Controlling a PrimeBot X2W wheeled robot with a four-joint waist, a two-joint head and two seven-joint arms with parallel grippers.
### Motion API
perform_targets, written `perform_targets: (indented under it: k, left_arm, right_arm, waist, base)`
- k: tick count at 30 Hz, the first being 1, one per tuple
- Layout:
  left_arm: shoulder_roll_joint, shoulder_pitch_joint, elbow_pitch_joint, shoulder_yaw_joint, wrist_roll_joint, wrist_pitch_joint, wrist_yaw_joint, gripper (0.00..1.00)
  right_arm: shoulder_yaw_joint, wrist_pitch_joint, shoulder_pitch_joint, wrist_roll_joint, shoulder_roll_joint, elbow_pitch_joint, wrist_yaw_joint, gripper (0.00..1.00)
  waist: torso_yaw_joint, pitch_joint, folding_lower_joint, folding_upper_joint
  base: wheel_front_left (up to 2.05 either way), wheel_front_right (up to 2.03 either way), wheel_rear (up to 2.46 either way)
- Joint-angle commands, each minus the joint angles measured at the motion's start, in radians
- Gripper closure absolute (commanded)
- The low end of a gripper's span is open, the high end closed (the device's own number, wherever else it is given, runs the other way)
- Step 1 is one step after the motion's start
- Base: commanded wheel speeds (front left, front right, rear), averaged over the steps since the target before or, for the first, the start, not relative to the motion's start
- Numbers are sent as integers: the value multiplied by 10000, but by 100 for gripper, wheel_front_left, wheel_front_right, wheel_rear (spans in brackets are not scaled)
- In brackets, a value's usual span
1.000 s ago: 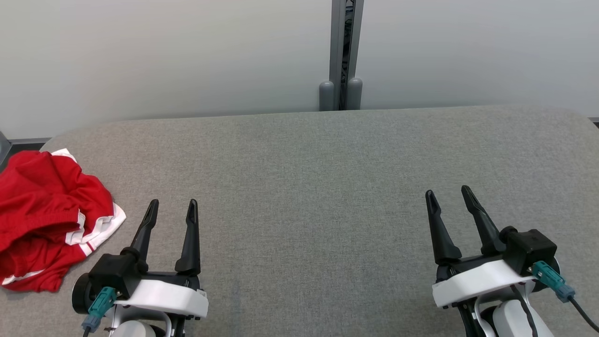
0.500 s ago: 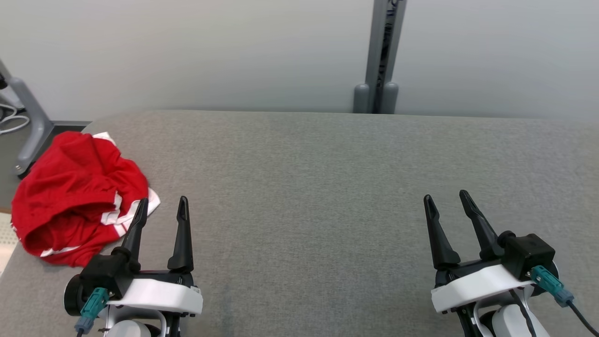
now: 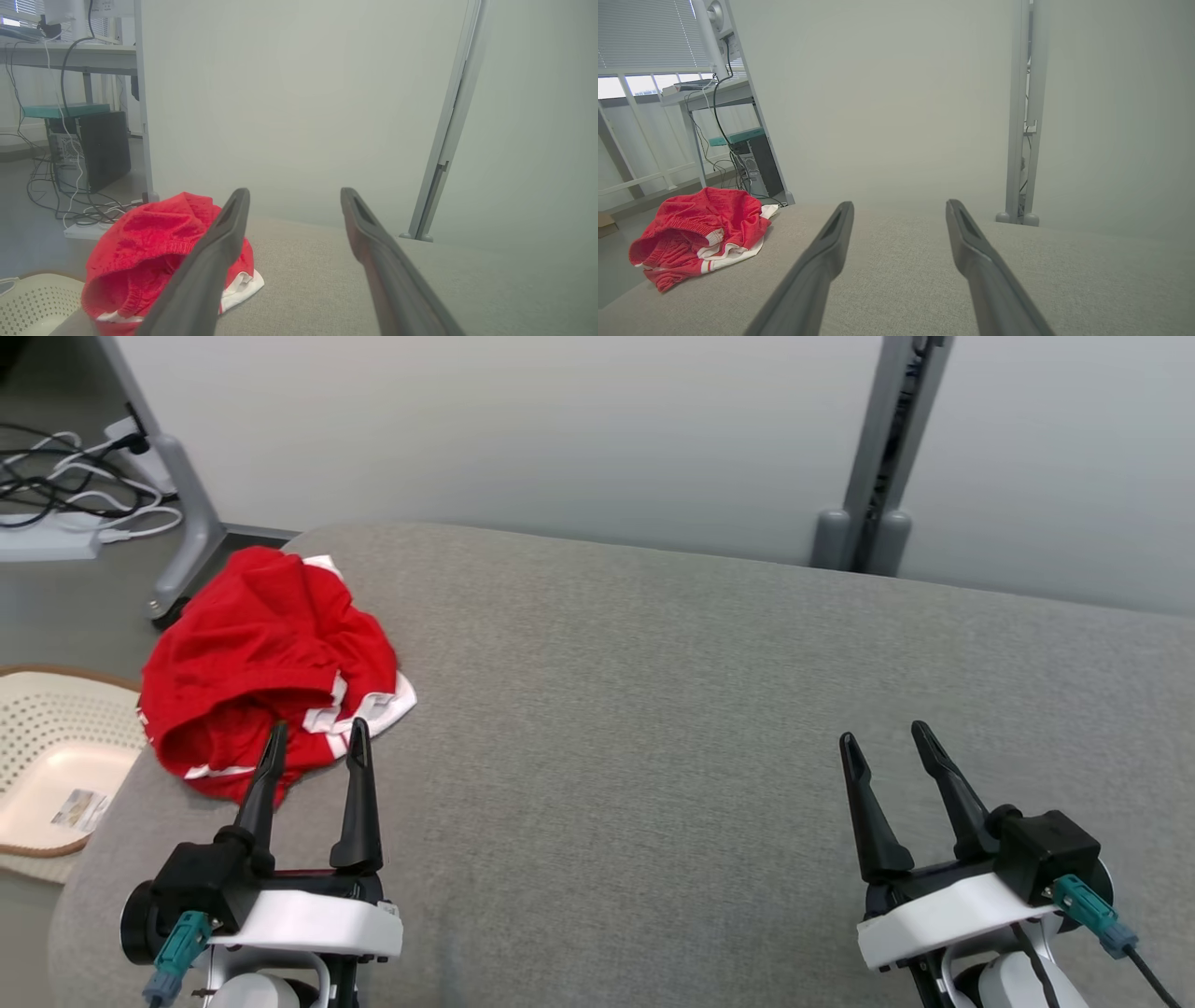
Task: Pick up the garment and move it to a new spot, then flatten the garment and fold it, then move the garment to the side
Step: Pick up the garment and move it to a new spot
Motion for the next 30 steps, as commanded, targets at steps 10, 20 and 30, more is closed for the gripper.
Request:
perform_targets:
  k: [10,20,30]
  left_arm:
    - [35,270,-83,197,-69,-34,143,0]
    - [37,206,-164,321,-67,-33,131,0]
    - [38,-70,-309,265,-249,-34,344,0]
  right_arm:
    - [88,-65,222,66,-86,-26,22,0]
    - [54,-65,245,68,-85,-81,22,0]
    - [116,-65,22,-276,-87,-97,22,0]
  waist:
    - [1062,-180,0,0]
    - [1471,-156,0,0]
    - [1551,312,0,0]
  base:
    - [0,0,0]
    - [0,0,0]
    - [0,0,0]
